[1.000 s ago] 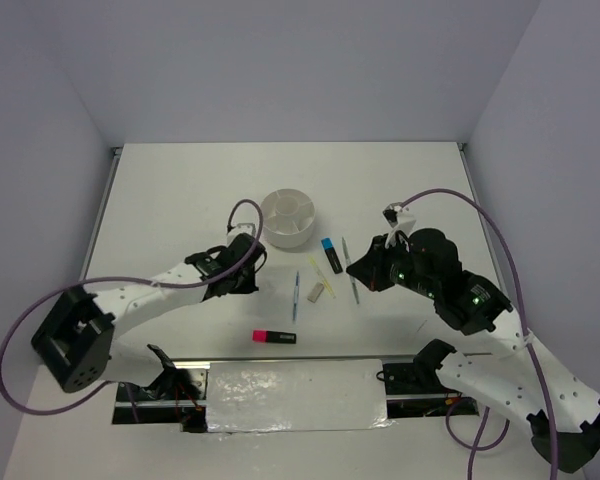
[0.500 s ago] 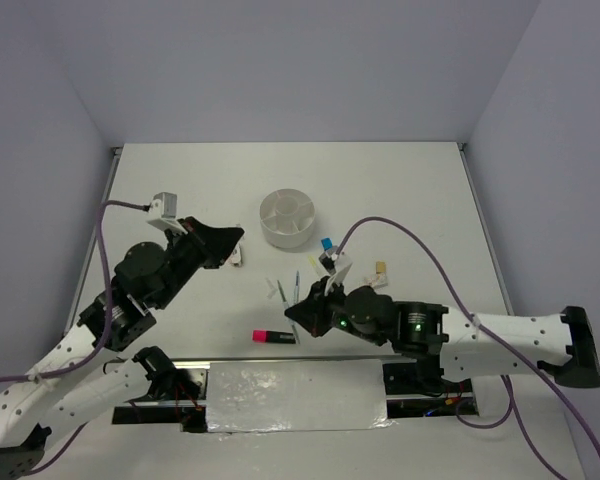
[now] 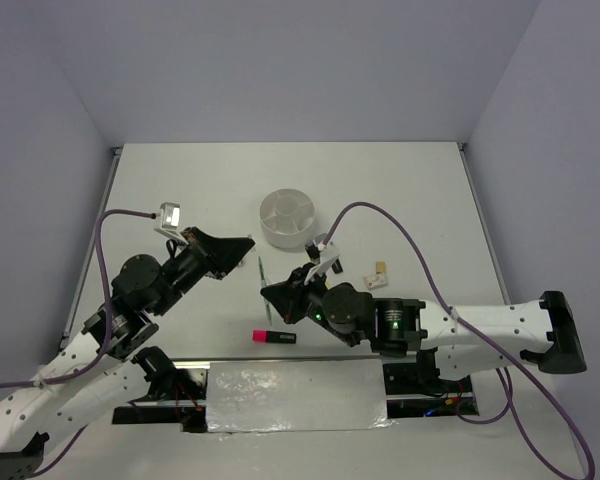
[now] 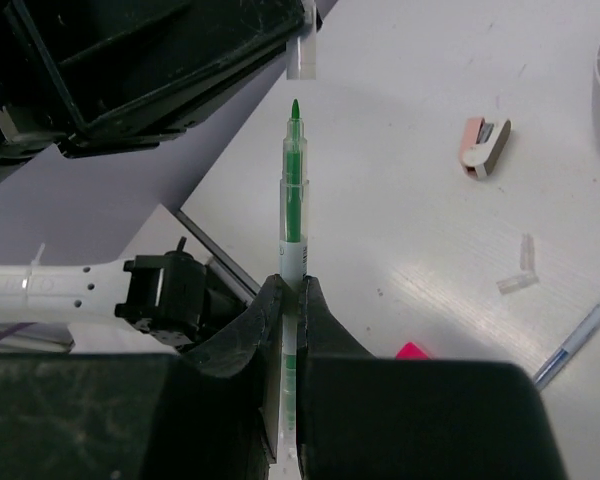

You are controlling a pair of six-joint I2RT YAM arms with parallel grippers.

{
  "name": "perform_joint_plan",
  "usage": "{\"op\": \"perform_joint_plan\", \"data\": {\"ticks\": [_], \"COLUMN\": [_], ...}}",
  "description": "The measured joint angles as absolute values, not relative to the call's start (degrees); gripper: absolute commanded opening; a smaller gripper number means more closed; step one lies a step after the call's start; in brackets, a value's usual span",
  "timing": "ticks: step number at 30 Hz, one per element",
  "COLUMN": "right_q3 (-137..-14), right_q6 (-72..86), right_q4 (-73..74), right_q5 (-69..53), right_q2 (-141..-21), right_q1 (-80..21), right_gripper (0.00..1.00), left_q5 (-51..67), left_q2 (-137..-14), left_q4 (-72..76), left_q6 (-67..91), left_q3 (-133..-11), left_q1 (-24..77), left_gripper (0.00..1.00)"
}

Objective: Sort the stationery into containers
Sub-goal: Close the pen cap on the pen.

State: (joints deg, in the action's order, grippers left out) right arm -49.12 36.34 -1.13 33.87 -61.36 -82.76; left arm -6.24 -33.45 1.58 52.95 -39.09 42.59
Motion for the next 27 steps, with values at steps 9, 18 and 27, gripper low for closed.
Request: {"op": "perform_joint_plan", "data": {"ticks": [9,18,27], "right_q3": [-50.6,-51.5,-52.2], "right_q6": [33.8,33.1,32.7], "right_q4": [-1.3,-1.1,-0.4], "right_q5": [34.3,34.1,34.2], "right_q2": [-62.9,-63.9,-64.2], "right_q1": [-82.8,-82.8,-82.7], "right_gripper": [0.00,0.00,0.00], "left_q5": [-5.5,-5.4,-4.9], "left_q2": [-32.4,-32.1,-32.2], "left_q4": [1.7,1.7,1.8], "left_q6": [53.2,53.4,54.3], "left_q3": [-39.1,-39.1,-39.0], "left_q1": [42.6,42.6,42.6], "left_gripper": [0.00,0.00,0.00]}}
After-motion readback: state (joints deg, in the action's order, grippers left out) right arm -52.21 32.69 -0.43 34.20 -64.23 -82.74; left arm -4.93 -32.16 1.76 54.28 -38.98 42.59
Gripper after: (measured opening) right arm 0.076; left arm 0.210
